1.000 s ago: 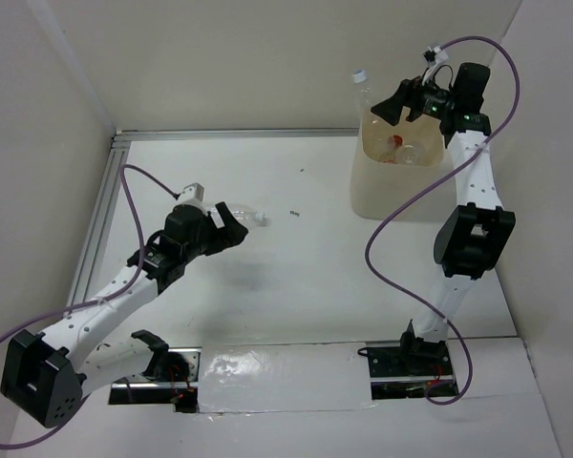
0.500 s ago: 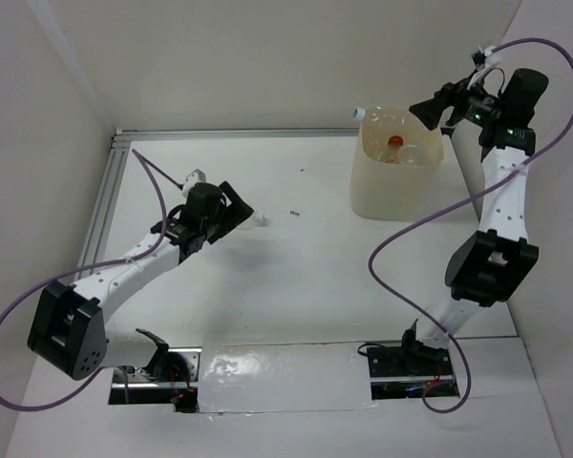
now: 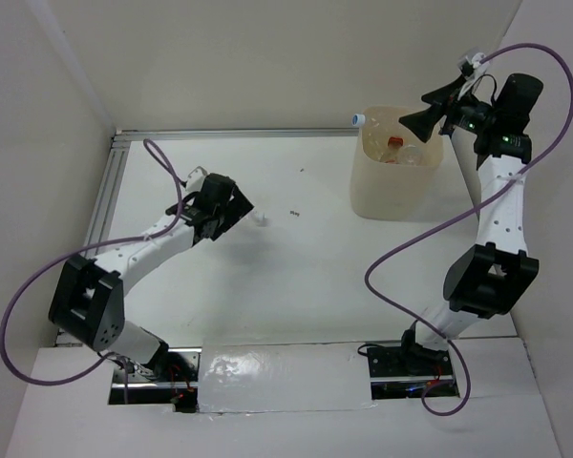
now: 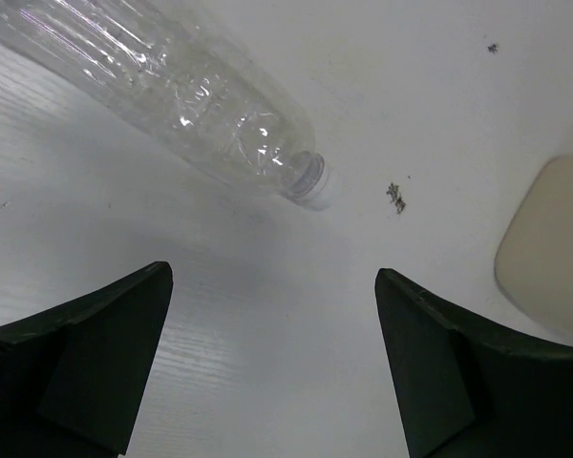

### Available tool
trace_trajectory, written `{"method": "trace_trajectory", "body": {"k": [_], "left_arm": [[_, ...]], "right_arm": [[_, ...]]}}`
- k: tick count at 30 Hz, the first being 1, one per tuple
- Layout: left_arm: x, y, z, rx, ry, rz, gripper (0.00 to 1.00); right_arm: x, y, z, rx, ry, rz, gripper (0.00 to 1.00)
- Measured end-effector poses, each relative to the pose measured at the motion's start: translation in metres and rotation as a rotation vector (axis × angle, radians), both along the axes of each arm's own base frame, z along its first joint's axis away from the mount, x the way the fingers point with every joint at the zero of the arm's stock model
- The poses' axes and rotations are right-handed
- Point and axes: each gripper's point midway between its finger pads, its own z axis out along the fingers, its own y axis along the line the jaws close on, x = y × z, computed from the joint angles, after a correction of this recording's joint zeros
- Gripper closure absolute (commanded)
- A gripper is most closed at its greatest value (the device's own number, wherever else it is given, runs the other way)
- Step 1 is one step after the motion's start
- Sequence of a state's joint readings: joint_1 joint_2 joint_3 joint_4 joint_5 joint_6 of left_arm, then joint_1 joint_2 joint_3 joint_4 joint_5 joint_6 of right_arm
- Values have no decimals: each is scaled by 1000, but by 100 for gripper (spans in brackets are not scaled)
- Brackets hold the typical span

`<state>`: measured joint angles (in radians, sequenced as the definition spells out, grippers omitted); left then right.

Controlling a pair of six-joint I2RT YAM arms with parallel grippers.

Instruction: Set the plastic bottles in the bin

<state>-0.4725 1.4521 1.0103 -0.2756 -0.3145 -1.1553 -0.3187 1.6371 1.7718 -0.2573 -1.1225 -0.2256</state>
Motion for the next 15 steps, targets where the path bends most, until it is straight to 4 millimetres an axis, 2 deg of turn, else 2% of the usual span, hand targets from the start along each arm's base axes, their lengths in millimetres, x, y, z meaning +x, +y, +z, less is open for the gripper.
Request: {"method": "trace_trajectory", "body": {"k": [5,7,9,10,11,15], "left_arm": [[31,-4,2,42,52,83,0],[41,-4,0,48,72,121,0],[42,-2,-10,61,119,149,0],[42,-2,-7,56,125,162,0],[41,-1,-21,72,168,177,0],[29,6,-39,87,264,242,0]], "right_arm": [[-10,11,-39,20,89,36,0],[-14,14,-46,21,102,47,0],[-19,17,-47,15,97,57,0],[-21,18,-45,10,89,62,0],[-23,18,-43,5,80,66,0],[-34,21,-29,-15,35,79,0]]}}
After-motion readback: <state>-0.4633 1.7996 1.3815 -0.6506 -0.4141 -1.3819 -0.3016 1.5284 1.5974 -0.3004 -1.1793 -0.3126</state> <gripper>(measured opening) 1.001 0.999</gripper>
